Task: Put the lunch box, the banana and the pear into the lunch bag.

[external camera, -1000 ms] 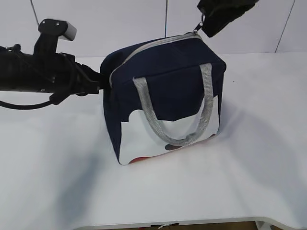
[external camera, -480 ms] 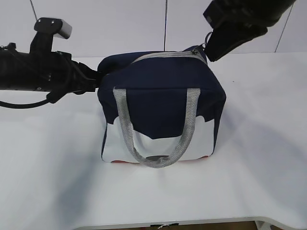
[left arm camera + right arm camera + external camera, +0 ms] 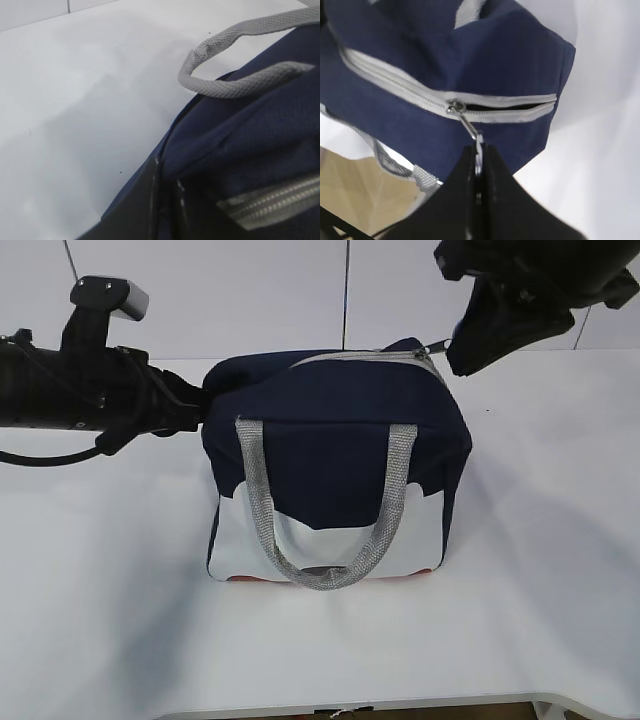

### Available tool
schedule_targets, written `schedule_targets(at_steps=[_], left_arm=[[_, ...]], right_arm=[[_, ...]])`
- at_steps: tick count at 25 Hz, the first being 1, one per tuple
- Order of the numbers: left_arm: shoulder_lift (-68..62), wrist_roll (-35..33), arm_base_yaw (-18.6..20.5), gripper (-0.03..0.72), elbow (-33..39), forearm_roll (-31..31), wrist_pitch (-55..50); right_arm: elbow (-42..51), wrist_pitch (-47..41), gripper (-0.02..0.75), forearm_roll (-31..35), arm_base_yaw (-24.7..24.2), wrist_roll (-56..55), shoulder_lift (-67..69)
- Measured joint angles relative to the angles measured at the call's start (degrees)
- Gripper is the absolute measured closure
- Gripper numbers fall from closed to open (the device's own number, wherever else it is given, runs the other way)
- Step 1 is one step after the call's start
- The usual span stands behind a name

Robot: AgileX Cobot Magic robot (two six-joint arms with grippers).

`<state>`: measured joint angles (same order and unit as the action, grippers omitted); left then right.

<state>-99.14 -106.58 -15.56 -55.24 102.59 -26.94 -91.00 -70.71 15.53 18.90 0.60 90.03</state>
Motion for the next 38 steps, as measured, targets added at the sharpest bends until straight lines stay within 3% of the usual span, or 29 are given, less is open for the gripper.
schedule_targets(at_steps=[13, 23, 38], left_arm=[[0.0, 0.0, 0.0, 0.7, 0.0, 0.0, 0.46], [0.0, 0.0, 0.34, 0.7, 0.0, -0.12, 3.49], [0.0, 0.0, 0.34, 0.7, 0.0, -0.42, 4.5]], right_arm=[[0.0, 0.1, 0.72, 2.76, -0.5, -16.37, 1.4], [0.0, 0.35, 0.72, 12.12, -1.04, -22.16, 5.36], [0.0, 0.0, 0.72, 15.22, -11.03, -18.84, 5.49]])
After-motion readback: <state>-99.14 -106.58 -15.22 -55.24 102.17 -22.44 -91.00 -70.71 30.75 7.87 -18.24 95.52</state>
